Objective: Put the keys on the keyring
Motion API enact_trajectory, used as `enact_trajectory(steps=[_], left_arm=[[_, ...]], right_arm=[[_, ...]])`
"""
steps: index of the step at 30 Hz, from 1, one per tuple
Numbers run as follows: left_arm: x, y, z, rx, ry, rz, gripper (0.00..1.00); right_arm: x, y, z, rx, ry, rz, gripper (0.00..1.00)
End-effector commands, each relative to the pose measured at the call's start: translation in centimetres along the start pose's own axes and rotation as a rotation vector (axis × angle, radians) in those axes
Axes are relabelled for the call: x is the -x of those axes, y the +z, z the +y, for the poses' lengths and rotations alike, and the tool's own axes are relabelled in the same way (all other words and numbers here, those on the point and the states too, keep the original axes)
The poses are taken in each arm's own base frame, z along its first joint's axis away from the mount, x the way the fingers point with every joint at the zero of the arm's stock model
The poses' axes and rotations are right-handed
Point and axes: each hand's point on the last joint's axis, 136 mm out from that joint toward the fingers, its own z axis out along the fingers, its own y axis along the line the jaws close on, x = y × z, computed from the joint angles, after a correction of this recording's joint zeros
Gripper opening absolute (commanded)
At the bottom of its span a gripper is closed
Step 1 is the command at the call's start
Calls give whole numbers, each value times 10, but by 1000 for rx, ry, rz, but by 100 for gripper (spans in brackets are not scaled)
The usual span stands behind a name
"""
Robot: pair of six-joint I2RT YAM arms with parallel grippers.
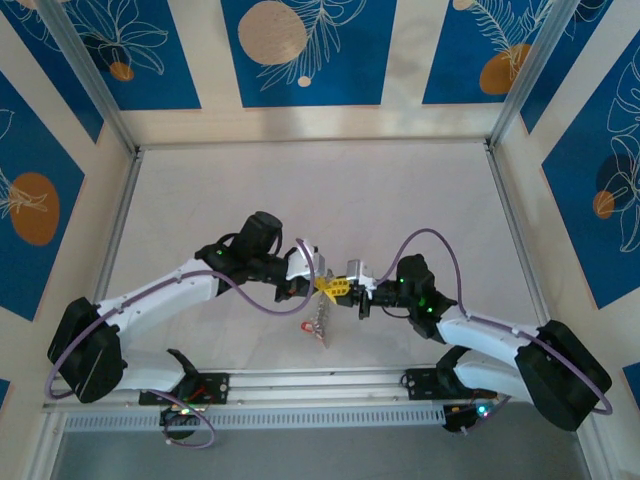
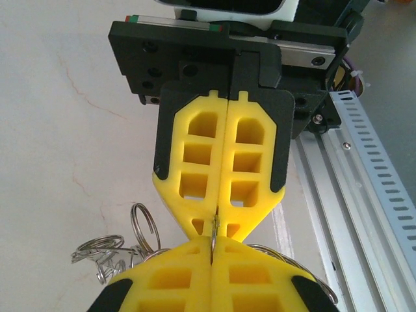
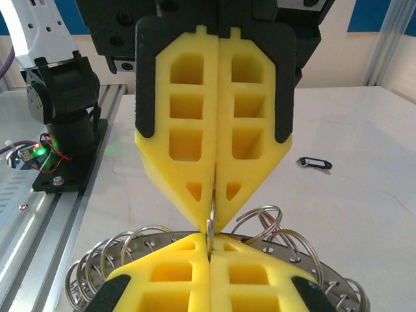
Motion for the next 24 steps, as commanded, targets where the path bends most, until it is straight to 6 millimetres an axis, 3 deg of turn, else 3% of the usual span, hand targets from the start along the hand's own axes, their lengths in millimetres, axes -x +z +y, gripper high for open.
enact_trajectory(steps=[1,4,24], left_arm=[[-5,-1,11,53,21,58,0],[-15,0,18,87,20,103,0],[-17,4,15,53,0,111,0]], right_arm=[[25,-6,-8,-63,-92,-51,0],[32,-13,-10,-88,-113,-67,0],[31,-18,-6,-76,-130,-61,0]])
